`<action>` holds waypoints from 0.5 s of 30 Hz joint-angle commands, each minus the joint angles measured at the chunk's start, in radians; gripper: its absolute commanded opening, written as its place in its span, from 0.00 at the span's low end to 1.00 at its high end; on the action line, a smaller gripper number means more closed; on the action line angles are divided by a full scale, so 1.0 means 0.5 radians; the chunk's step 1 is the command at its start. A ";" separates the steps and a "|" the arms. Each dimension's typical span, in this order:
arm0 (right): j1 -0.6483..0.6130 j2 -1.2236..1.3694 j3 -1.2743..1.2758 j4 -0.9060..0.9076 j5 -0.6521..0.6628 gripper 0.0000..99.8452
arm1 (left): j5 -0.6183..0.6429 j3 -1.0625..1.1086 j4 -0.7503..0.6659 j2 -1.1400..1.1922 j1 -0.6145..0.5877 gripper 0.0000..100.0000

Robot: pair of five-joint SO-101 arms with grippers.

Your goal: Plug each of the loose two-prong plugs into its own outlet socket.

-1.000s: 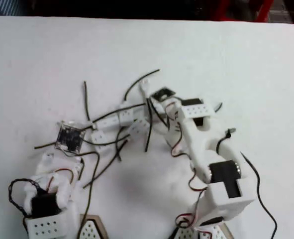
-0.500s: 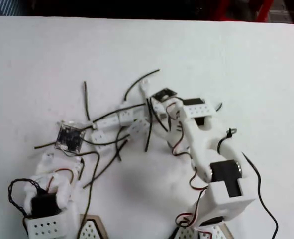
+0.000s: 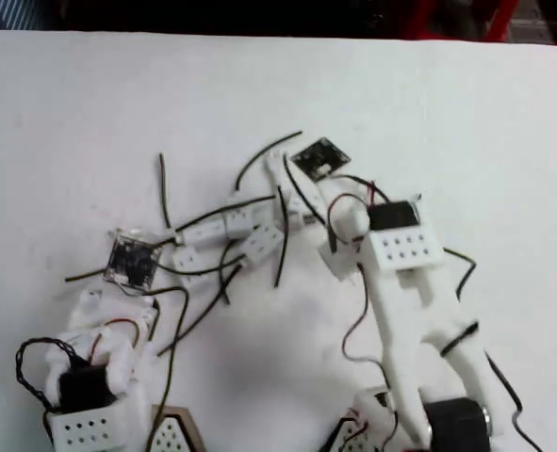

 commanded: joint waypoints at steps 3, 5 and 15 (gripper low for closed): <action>-0.164 -0.115 0.129 -0.364 -0.218 0.02 | 0.000 -0.074 0.003 -0.005 -0.017 0.20; -0.222 -0.035 0.138 -0.474 -0.301 0.02 | 0.000 -0.074 0.003 -0.005 -0.017 0.20; -0.348 0.548 -0.368 -0.140 -0.374 0.15 | 0.000 -0.074 0.006 -0.005 -0.017 0.20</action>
